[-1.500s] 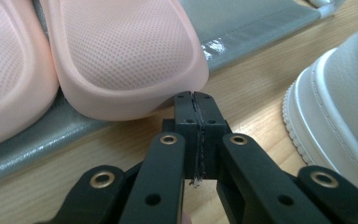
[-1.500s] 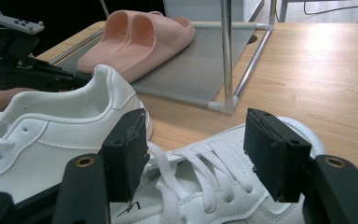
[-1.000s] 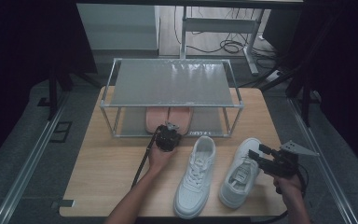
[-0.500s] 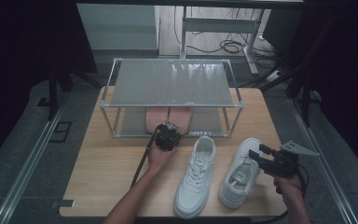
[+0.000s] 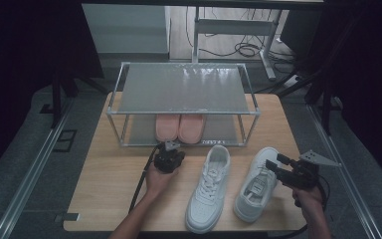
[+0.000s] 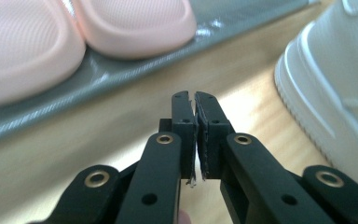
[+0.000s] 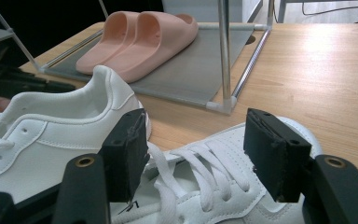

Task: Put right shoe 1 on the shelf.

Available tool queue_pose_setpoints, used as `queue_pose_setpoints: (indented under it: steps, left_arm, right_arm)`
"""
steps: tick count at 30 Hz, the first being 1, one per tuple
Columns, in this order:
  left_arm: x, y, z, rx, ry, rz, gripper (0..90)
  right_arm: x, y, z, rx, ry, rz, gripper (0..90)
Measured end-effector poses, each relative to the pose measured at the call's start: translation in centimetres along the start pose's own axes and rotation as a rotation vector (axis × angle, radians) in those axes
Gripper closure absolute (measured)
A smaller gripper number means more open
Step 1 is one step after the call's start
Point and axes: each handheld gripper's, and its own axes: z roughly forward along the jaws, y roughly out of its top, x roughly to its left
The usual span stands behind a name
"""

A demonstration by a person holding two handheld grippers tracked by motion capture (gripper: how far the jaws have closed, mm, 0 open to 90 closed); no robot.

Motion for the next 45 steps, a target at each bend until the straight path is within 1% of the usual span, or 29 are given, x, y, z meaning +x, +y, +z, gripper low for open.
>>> queue_pose_setpoints:
  steps: [2, 3, 4, 6, 7, 8, 13, 16, 18, 20, 21, 23, 26, 27, 29, 30, 33, 35, 37, 41, 45]
  left_arm:
    - [0.2, -0.6, -0.8, 0.002, 0.001, 0.007, 87.9]
    - [0.2, -0.6, -0.8, 0.002, 0.001, 0.007, 88.2]
    - [0.2, -1.0, -1.6, 0.001, 0.004, 0.015, 88.4]
    - [0.3, -1.4, -2.5, -0.001, 0.003, 0.025, 88.7]
    - [0.3, -1.4, -2.5, -0.001, 0.003, 0.025, 88.8]
    - [0.3, -1.8, -3.5, -0.003, 0.007, 0.032, 88.8]
    - [0.6, -2.9, -5.8, -0.02, 0.008, 0.033, 88.7]
    - [0.9, -3.7, -6.8, -0.011, 0.008, 0.033, 88.1]
    - [1.1, -4.0, -7.5, -0.011, 0.011, 0.034, 87.5]
    - [1.2, -4.2, -8.2, -0.019, 0.01, 0.026, 87.3]
    - [1.2, -4.2, -8.2, -0.019, 0.01, 0.026, 87.2]
    - [1.2, -4.7, -9.0, -0.013, 0.006, 0.028, 86.4]
    - [1.4, -5.1, -9.3, 0.004, -0.008, 0.026, 84.9]
    - [1.5, -5.2, -9.3, 0.011, -0.014, 0.026, 83.1]
    - [1.6, -5.3, -9.3, 0.017, -0.018, 0.03, 77.3]
    - [1.7, -5.3, -9.5, 0.016, -0.002, 0.041, 73.9]
    - [1.9, -5.2, -9.6, 0.025, -0.009, 0.046, 66.5]
    - [2.0, -5.2, -9.7, 0.032, -0.006, 0.049, 62.0]
    - [2.1, -5.2, -9.8, 0.029, 0.001, 0.047, 58.3]
    - [2.4, -5.2, -10.0, 0.026, -0.005, 0.037, 51.0]
    - [2.7, -5.4, -10.0, 0.044, -0.018, 0.03, 47.2]
  right_arm:
    - [0.1, 0.0, 0.1, 0.002, 0.001, -0.002, 40.1]
    - [0.1, 0.0, 0.1, 0.004, 0.002, -0.003, 40.1]
    - [0.1, 0.0, 0.1, 0.005, 0.002, -0.003, 40.1]
    - [0.2, 0.0, 0.2, 0.005, 0.002, -0.003, 40.1]
    - [0.2, 0.0, 0.2, 0.005, 0.002, -0.003, 40.1]
    - [0.2, 0.0, 0.1, 0.003, 0.002, -0.004, 40.1]
    - [0.2, 0.0, 0.0, -0.003, 0.002, -0.002, 40.1]
    - [0.4, 0.0, -0.1, -0.001, 0.003, -0.007, 40.1]
    - [0.5, 0.1, 0.0, -0.001, 0.005, -0.01, 40.1]
    - [0.7, 0.1, 0.0, 0.001, 0.008, -0.015, 40.1]
    - [0.7, 0.1, 0.0, 0.001, 0.008, -0.015, 40.1]
    - [1.0, 0.1, 0.2, 0.005, 0.014, -0.026, 40.1]
    - [1.2, 0.1, 0.2, 0.006, 0.019, -0.031, 40.1]
    - [1.3, 0.2, 0.2, 0.006, 0.021, -0.033, 40.1]
    - [1.4, 0.2, 0.2, 0.007, 0.023, -0.035, 40.1]
    - [1.5, 0.2, 0.3, 0.008, 0.025, -0.038, 40.1]
    - [1.8, 0.2, 0.4, 0.008, 0.032, -0.046, 40.1]
    - [2.1, 0.3, 0.5, 0.011, 0.038, -0.051, 40.1]
    - [2.3, 0.3, 0.6, 0.013, 0.043, -0.06, 40.1]
    - [2.8, 0.4, 0.6, 0.015, 0.053, -0.073, 40.1]
    - [3.3, 0.6, 0.6, 0.014, 0.065, -0.089, 40.1]
